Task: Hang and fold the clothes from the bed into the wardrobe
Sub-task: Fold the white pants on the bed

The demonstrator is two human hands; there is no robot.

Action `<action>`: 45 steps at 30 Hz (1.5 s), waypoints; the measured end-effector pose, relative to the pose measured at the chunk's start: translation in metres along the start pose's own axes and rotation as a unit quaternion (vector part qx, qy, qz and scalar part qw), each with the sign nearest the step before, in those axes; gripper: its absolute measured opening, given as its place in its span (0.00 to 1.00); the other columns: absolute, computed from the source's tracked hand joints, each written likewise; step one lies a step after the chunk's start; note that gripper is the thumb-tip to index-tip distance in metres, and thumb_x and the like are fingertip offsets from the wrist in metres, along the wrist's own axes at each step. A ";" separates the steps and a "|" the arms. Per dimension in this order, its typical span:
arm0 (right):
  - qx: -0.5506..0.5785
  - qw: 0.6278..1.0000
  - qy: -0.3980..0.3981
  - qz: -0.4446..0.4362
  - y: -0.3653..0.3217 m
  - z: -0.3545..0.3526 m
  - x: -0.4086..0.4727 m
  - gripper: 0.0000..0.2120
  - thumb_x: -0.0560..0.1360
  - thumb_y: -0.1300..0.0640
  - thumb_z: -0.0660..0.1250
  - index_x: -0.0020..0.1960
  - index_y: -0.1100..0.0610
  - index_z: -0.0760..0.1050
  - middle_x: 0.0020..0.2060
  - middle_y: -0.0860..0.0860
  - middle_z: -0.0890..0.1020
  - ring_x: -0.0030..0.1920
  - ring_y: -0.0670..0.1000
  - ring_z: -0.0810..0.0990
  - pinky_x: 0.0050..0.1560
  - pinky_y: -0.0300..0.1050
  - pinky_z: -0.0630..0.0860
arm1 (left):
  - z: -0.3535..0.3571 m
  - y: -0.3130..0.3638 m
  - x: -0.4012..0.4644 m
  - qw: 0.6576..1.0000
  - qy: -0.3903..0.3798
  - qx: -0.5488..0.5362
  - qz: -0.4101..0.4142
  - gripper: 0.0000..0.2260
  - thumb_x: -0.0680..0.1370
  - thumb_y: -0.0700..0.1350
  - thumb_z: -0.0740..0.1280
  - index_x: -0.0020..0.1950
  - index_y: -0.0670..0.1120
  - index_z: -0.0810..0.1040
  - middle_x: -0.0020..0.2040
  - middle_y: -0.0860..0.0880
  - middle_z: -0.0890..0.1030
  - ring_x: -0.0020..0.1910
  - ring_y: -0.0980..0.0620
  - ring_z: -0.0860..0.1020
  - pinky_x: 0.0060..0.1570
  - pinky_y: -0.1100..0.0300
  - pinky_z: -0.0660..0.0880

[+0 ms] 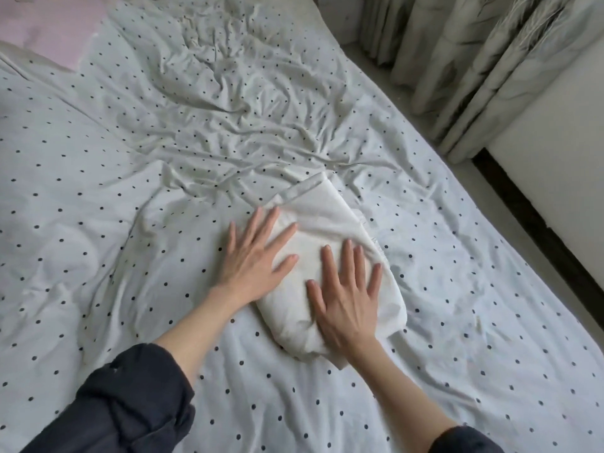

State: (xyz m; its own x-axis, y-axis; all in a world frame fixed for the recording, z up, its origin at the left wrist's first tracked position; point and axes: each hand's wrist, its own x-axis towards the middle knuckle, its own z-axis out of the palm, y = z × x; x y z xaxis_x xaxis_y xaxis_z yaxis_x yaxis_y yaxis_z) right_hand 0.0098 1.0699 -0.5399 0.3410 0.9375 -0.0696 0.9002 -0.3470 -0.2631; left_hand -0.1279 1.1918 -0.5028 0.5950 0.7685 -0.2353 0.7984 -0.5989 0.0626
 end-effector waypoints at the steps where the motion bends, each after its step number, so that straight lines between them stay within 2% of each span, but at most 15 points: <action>1: -0.011 1.000 0.002 -0.013 0.004 0.011 0.002 0.30 0.77 0.38 0.49 0.75 0.49 0.57 0.75 0.58 0.57 0.75 0.56 0.52 0.71 0.63 0.44 | 0.014 -0.004 0.005 1.000 0.000 0.011 -0.017 0.31 0.73 0.66 0.44 0.76 0.60 0.52 0.78 0.51 0.47 0.77 0.48 0.47 0.69 0.35 0.47; 5: -0.038 0.998 0.028 -0.039 0.010 0.049 0.008 0.30 0.76 0.38 0.50 0.75 0.49 0.59 0.75 0.57 0.59 0.75 0.57 0.53 0.71 0.65 0.43 | 0.055 -0.009 0.009 0.999 0.008 0.041 -0.022 0.27 0.76 0.63 0.49 0.74 0.57 0.61 0.76 0.49 0.60 0.75 0.47 0.59 0.69 0.36 0.54; 10: -0.046 0.996 0.056 -0.049 0.014 0.077 0.018 0.29 0.76 0.40 0.51 0.74 0.50 0.60 0.74 0.56 0.59 0.76 0.58 0.50 0.71 0.64 0.38 | 0.079 -0.011 0.022 0.998 0.021 0.046 -0.026 0.27 0.77 0.62 0.49 0.74 0.54 0.64 0.75 0.48 0.64 0.73 0.46 0.63 0.68 0.37 0.51; 13: -0.037 0.997 0.043 -0.045 0.013 0.075 0.017 0.29 0.76 0.39 0.51 0.74 0.50 0.60 0.75 0.56 0.58 0.77 0.56 0.47 0.72 0.64 0.39 | 0.075 -0.010 0.023 0.997 -0.020 0.056 -0.041 0.31 0.74 0.64 0.39 0.76 0.58 0.51 0.78 0.50 0.53 0.76 0.48 0.53 0.69 0.38 0.44; 16: -0.010 0.998 0.034 -0.047 0.012 0.050 0.015 0.28 0.76 0.40 0.51 0.72 0.50 0.65 0.73 0.57 0.63 0.74 0.56 0.57 0.71 0.62 0.46 | 0.061 -0.008 0.022 0.997 -0.048 0.042 -0.046 0.34 0.69 0.66 0.31 0.75 0.62 0.40 0.78 0.55 0.40 0.76 0.51 0.38 0.69 0.40 0.36; 19: 0.084 0.991 0.075 -0.078 0.031 0.007 0.017 0.22 0.76 0.45 0.54 0.64 0.53 0.74 0.66 0.55 0.74 0.65 0.56 0.72 0.62 0.54 0.62 | 0.042 -0.004 -0.003 0.994 0.026 -0.086 -0.061 0.33 0.72 0.65 0.40 0.76 0.60 0.54 0.78 0.55 0.48 0.77 0.49 0.42 0.71 0.43 0.40; 21: 0.168 0.981 0.095 -0.017 0.052 -0.019 0.028 0.20 0.76 0.48 0.59 0.62 0.56 0.76 0.60 0.55 0.77 0.58 0.58 0.75 0.56 0.53 0.68 | 0.036 -0.002 -0.024 0.967 0.129 -0.202 -0.083 0.27 0.76 0.58 0.54 0.72 0.49 0.68 0.75 0.47 0.62 0.75 0.45 0.54 0.72 0.47 0.53; 24: 0.285 0.948 -0.031 0.138 0.074 -0.048 0.056 0.23 0.75 0.51 0.68 0.67 0.57 0.70 0.60 0.57 0.74 0.57 0.58 0.76 0.58 0.53 0.72 | 0.024 0.001 -0.047 0.873 0.217 -0.355 -0.255 0.18 0.76 0.39 0.66 0.66 0.41 0.73 0.64 0.41 0.74 0.60 0.44 0.74 0.62 0.53 0.70; 27: 0.410 0.865 -0.206 0.204 0.081 -0.064 0.084 0.19 0.71 0.50 0.72 0.58 0.58 0.76 0.47 0.53 0.79 0.42 0.49 0.79 0.38 0.38 0.74 | 0.003 0.001 -0.055 0.634 0.093 -0.639 -0.426 0.12 0.77 0.37 0.66 0.60 0.38 0.74 0.47 0.41 0.79 0.41 0.48 0.77 0.45 0.57 0.78; 28: 0.413 0.855 -0.243 0.201 0.082 -0.064 0.091 0.14 0.71 0.51 0.73 0.51 0.59 0.78 0.39 0.52 0.78 0.34 0.46 0.75 0.30 0.35 0.70 | 0.001 0.000 -0.057 0.573 0.043 -0.692 -0.437 0.08 0.77 0.37 0.66 0.55 0.38 0.75 0.44 0.42 0.79 0.40 0.49 0.78 0.41 0.59 0.79; 29: 0.411 0.849 -0.268 0.198 0.084 -0.064 0.097 0.12 0.70 0.51 0.74 0.45 0.59 0.77 0.33 0.51 0.75 0.28 0.45 0.71 0.25 0.34 0.65 | -0.002 -0.002 -0.057 0.549 -0.002 -0.713 -0.435 0.05 0.77 0.37 0.67 0.52 0.39 0.76 0.43 0.42 0.80 0.41 0.50 0.79 0.40 0.60 0.79; 33: 0.417 0.807 -0.358 0.217 0.093 -0.059 0.114 0.15 0.67 0.50 0.76 0.49 0.55 0.76 0.37 0.52 0.72 0.34 0.47 0.68 0.31 0.39 0.60 | 0.002 -0.003 -0.049 0.576 -0.067 -0.699 -0.417 0.06 0.74 0.38 0.70 0.50 0.39 0.78 0.46 0.43 0.83 0.45 0.50 0.81 0.41 0.59 0.79; 36: 0.421 0.783 -0.395 0.233 0.095 -0.060 0.121 0.13 0.67 0.51 0.76 0.45 0.57 0.77 0.33 0.50 0.72 0.30 0.46 0.66 0.31 0.40 0.58 | 0.002 0.002 -0.042 0.564 -0.070 -0.697 -0.436 0.04 0.73 0.37 0.71 0.47 0.41 0.78 0.39 0.46 0.83 0.40 0.52 0.81 0.33 0.61 0.79; 40: 0.391 0.791 -0.397 0.251 0.094 -0.058 0.125 0.13 0.64 0.51 0.78 0.39 0.56 0.75 0.29 0.49 0.73 0.28 0.47 0.67 0.31 0.39 0.63 | -0.001 -0.003 -0.044 0.553 -0.059 -0.693 -0.459 0.04 0.73 0.35 0.70 0.45 0.41 0.77 0.40 0.46 0.82 0.39 0.52 0.80 0.28 0.64 0.78; 45: 0.396 0.785 -0.408 0.245 0.082 -0.060 0.125 0.11 0.68 0.57 0.75 0.48 0.58 0.78 0.41 0.52 0.80 0.38 0.49 0.76 0.40 0.39 0.68 | -0.010 -0.021 -0.048 0.575 -0.071 -0.671 -0.463 0.06 0.72 0.35 0.71 0.46 0.41 0.77 0.38 0.46 0.83 0.38 0.51 0.80 0.30 0.61 0.79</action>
State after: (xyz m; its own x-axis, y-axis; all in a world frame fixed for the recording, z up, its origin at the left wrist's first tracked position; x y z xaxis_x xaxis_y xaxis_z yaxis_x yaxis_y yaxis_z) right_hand 0.1425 1.1571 -0.5127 0.0167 0.5140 -0.8576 0.1531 -0.8489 -0.5058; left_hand -0.1725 1.1694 -0.4828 -0.0795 0.5355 -0.8408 0.1759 0.8378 0.5169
